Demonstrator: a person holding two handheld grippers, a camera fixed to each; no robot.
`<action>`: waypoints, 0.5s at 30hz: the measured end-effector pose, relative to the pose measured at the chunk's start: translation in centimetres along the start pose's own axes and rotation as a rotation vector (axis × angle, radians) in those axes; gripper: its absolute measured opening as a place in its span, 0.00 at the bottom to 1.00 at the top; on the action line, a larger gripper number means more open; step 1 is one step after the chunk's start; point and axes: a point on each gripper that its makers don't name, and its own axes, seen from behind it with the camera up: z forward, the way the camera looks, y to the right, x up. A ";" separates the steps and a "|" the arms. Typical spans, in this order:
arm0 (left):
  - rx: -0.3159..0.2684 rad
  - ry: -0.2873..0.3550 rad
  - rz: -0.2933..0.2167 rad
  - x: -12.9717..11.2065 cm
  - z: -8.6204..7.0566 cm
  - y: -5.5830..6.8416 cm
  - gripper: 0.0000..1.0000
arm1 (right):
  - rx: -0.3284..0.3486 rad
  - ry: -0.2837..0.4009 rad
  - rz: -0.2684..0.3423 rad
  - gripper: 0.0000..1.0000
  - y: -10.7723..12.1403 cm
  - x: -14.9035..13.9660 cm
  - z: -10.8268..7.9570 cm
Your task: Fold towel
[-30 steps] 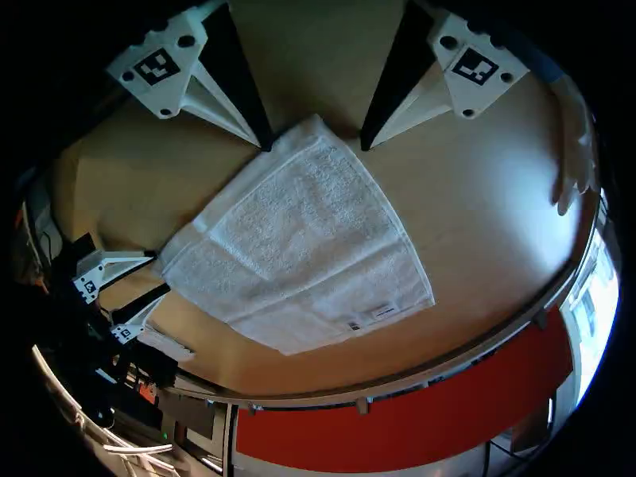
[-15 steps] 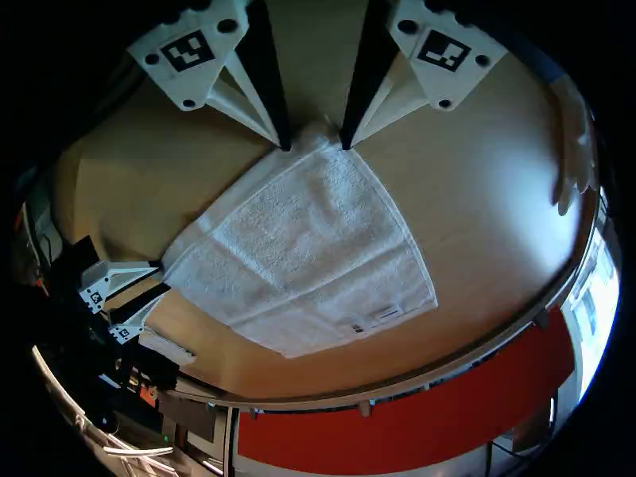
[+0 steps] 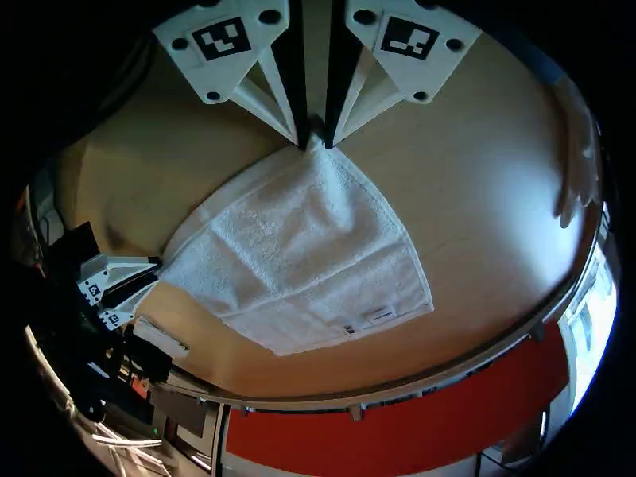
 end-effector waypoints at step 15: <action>0.016 0.064 -0.044 3.8 -3.5 0.2 0.14 | -0.045 0.066 -0.003 0.18 1.0 3.7 -3.2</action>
